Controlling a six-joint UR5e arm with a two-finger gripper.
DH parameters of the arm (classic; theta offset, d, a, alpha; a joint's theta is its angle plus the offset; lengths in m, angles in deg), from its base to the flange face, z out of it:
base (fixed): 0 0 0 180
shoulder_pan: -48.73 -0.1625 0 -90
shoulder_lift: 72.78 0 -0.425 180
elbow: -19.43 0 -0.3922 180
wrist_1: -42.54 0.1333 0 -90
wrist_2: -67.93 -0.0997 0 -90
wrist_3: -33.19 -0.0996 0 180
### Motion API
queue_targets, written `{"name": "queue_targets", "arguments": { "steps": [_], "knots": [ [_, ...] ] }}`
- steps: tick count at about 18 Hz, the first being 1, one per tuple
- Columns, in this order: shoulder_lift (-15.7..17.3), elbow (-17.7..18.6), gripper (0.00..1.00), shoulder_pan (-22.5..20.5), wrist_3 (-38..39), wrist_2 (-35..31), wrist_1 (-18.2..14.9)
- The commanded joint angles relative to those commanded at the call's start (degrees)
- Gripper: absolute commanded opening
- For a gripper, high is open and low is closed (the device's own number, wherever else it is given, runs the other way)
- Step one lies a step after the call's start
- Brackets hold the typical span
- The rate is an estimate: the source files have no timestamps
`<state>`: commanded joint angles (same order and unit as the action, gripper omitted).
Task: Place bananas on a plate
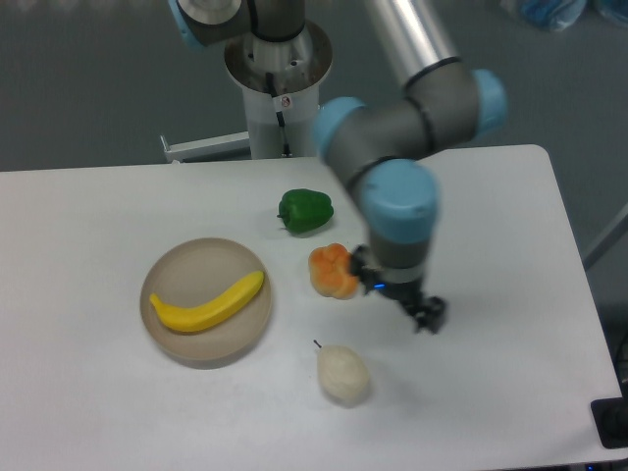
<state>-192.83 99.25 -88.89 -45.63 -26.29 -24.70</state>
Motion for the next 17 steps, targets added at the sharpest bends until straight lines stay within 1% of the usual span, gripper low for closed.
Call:
{"name": "queue_targets", "arguments": {
  "steps": [2,4,6,7,10,17],
  "knots": [
    [-1.6,-2.4,1.00,-1.4,-1.5,1.0,0.0],
    [-3.9,-5.7,1.00,-3.1,-3.1,5.6,0.0],
    [-5.2,-7.2,1.00,-3.3,-3.2,5.6,-0.1],
    [-5.8,-7.5,1.00,-4.0,-3.4,5.5,-0.1],
    [-6.5,-7.6,1.00,-4.2,-5.0,5.2,-0.1],
    [-6.5,-7.4,1.00,-4.3,-6.0,4.7,-0.1]
  ]
}}
